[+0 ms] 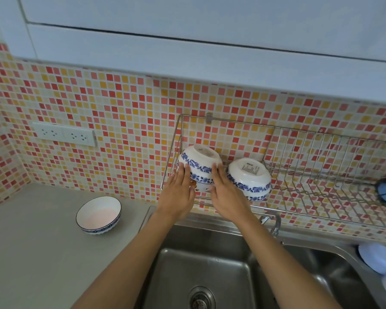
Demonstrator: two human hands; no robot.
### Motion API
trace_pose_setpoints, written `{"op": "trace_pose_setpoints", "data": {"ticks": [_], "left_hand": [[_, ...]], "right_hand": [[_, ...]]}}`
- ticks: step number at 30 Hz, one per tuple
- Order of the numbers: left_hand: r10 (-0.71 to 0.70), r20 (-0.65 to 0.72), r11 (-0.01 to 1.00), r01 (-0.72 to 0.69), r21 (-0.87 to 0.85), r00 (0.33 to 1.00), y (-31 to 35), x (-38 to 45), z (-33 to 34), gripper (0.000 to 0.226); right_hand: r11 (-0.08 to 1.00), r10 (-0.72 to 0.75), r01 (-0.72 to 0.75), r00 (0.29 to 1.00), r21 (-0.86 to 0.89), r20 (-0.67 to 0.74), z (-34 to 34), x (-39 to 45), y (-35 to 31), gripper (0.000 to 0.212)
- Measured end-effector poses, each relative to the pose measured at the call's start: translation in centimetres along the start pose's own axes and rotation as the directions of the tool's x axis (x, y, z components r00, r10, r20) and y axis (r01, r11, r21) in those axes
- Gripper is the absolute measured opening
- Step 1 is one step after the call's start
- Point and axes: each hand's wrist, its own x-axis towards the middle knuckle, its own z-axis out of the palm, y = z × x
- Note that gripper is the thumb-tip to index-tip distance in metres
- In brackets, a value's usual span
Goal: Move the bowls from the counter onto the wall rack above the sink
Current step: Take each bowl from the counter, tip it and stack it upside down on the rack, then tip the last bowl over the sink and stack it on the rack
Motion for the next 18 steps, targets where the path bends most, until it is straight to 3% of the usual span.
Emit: {"op": "trace_pose_setpoints", "data": {"ticks": [8, 11, 14, 18], "left_hand": [[-0.012, -0.013, 1.0, 0.012, -0.029, 1.0, -0.1, -0.3, 0.1, 0.062], [0.017, -0.093, 0.989, -0.03, -0.142, 0.996, 0.1, -2.6, -0.8, 0.062], [-0.049, -0.135, 0.982, 0.023, -0.188, 0.99, -1.4, -6.8, -1.7, 0.062], [-0.167, -0.13, 0.972, 0.141, -0.185, 0.977, -6.9, -9.9, -2.8, 0.062]], "right_hand": [[0.995, 0.016, -0.012, 0.999, 0.095, -0.049, 0.1, 0.1, -0.1, 0.068], [0.98, 0.041, 0.0, 0.979, 0.199, -0.202, 0.3, -0.1, -0.2, 0.067], [0.925, 0.106, 0.06, 0.907, 0.375, -0.407, 0.4, -0.2, -0.7, 0.054], [0.831, 0.2, 0.125, 0.843, 0.542, -0.5, 1.3, 0.0, -4.5, 0.042]]}}
